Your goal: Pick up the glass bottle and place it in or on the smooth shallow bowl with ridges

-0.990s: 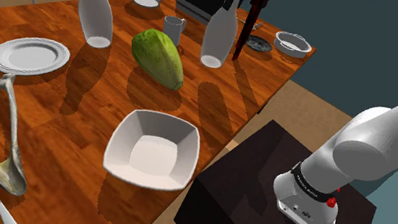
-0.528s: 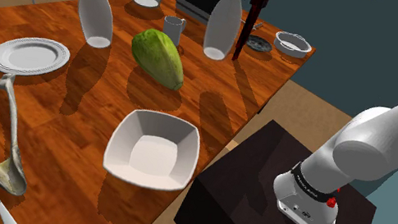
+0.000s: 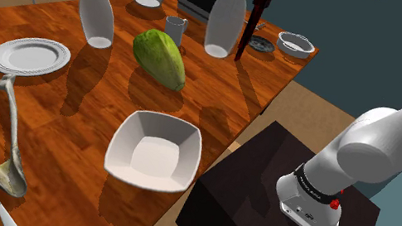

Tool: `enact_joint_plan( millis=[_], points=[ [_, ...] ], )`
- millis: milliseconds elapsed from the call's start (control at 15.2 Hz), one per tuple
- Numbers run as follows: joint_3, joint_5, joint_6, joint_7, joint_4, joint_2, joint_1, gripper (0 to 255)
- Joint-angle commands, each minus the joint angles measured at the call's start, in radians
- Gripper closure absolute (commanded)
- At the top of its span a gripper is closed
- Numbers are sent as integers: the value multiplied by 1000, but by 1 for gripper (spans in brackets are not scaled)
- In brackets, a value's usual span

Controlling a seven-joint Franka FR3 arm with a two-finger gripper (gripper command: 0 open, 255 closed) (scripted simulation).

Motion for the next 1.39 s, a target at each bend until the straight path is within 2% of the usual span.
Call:
enact_joint_plan(
  millis=[0,660,1320],
  points=[
    [30,3,-22,45,-3,-25,15,255],
    [190,31,-123,266,26,-100,85,255],
    [376,47,-232,509,172,-64,140,255]
  ],
)
